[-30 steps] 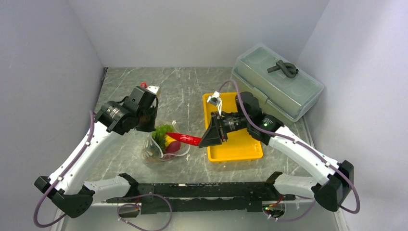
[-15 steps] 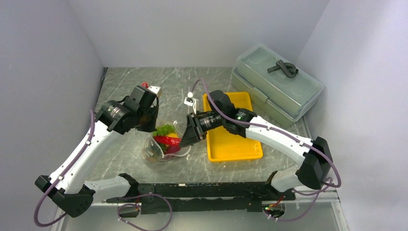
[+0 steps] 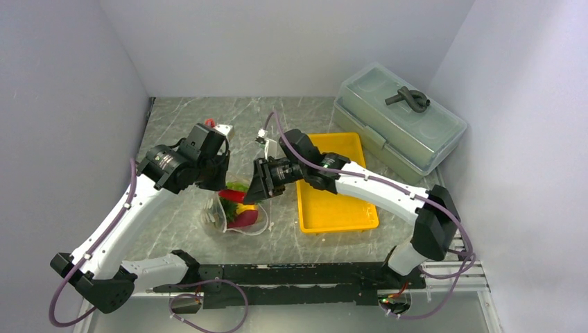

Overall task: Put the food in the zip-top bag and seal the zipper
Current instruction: Place the fake vegetable in the zipper food storage bag.

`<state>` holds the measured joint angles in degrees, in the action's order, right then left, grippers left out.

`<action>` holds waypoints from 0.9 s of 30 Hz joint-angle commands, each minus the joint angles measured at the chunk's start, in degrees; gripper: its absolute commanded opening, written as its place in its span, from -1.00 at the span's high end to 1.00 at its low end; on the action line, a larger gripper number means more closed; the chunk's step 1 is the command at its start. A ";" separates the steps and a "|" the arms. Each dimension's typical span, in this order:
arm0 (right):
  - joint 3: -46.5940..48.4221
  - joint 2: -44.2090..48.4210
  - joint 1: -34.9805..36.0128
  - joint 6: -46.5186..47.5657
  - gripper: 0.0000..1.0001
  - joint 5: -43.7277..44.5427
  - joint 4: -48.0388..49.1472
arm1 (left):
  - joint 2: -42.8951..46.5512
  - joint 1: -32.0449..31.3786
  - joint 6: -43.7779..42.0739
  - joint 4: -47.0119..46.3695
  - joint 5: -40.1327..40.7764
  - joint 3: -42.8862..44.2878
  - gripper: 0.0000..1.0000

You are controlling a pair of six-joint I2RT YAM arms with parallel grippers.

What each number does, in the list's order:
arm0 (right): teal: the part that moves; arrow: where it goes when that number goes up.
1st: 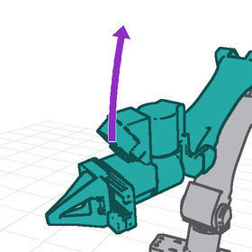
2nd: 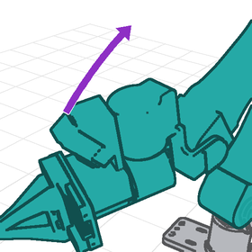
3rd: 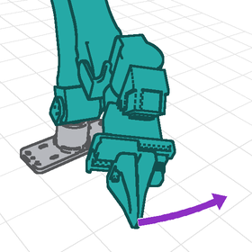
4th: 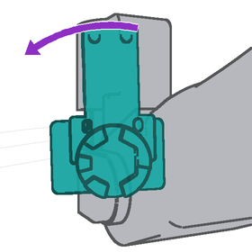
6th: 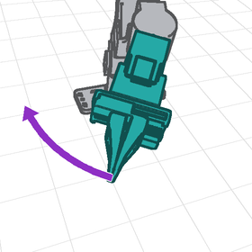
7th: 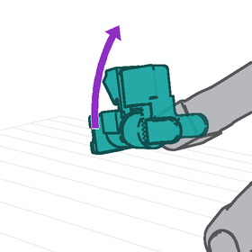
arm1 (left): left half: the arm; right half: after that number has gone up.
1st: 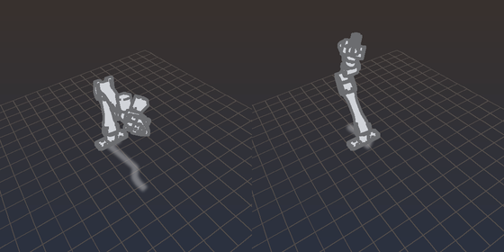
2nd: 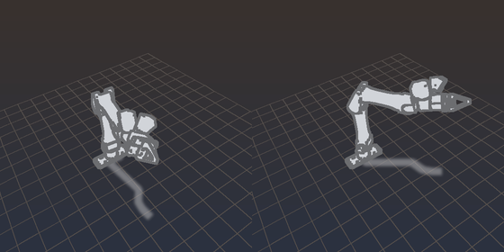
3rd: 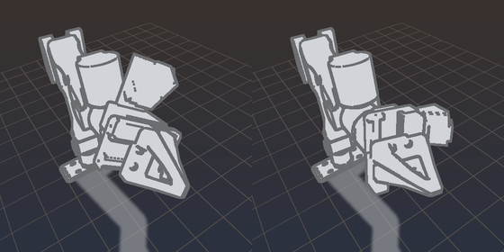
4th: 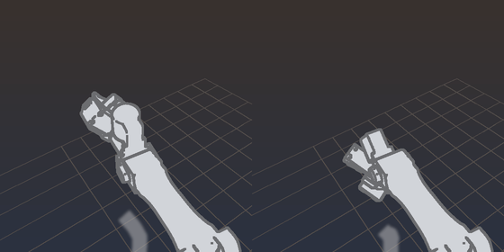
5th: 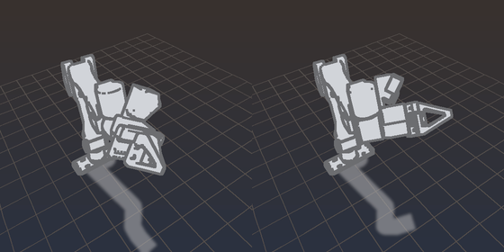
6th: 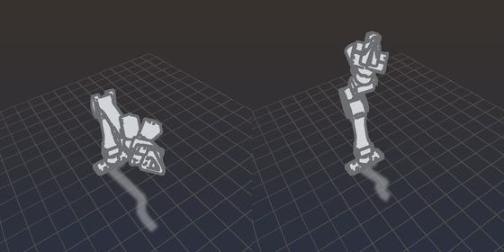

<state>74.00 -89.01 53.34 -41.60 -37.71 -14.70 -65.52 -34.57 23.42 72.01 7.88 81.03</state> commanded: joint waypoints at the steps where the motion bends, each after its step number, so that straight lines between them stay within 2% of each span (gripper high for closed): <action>1: 3.64 -0.96 1.15 -3.68 0.96 5.70 1.35 | 1.00 0.07 0.65 -2.57 -2.15 2.16 1.00; 12: 5.70 -3.45 4.64 -6.29 0.96 16.16 0.10 | 0.82 0.11 1.01 -3.57 -3.93 1.86 1.00; 27: 8.30 -12.16 4.67 -9.48 0.87 18.84 2.82 | 2.23 0.11 0.49 -3.98 -6.62 0.89 1.00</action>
<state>79.35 -99.92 58.02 -49.23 -21.39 -15.35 -65.39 -34.57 23.62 70.96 3.66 81.01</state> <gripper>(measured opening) 0.327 0.011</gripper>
